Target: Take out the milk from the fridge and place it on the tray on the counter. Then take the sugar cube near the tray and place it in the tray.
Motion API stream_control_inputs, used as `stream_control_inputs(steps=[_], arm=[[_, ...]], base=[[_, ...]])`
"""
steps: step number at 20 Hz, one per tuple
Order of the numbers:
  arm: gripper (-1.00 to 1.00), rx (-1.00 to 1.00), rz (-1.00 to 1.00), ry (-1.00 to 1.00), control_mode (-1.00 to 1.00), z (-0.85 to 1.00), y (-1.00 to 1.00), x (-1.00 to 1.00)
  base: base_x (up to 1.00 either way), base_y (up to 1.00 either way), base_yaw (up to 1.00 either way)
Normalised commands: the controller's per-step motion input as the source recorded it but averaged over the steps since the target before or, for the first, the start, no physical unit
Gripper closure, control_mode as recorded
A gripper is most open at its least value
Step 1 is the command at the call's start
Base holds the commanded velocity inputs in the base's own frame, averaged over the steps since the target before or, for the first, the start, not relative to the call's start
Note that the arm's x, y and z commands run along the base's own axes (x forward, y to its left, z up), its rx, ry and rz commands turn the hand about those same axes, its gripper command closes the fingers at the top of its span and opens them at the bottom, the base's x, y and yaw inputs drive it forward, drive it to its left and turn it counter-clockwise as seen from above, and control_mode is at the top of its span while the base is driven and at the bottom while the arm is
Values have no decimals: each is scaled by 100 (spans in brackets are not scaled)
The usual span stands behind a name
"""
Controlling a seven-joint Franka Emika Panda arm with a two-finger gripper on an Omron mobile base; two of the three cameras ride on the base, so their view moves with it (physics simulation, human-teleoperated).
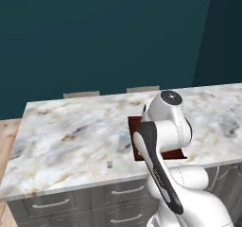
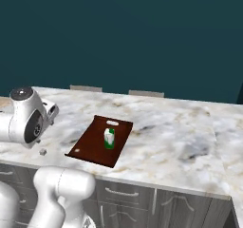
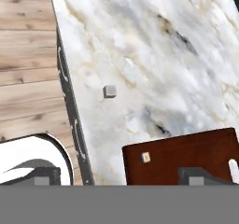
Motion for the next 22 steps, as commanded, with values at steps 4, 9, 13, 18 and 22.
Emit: stream_control_inputs(steps=[4, 9, 13, 18, 22], arm=[[-100, -15, -28, 9, -100, 0, 53, -5], [-100, -4, -8, 17, -100, 4, 22, 0], [-100, 0, 0, 25, -100, -9, 1, 0], [-100, 0, 0, 12, -100, -15, 2, 0], [-100, 0, 0, 6, -100, -27, 0, 0]], base=[[0, 0, 0], [0, 0, 0], [0, 0, 0], [0, 0, 0], [0, 0, 0]])
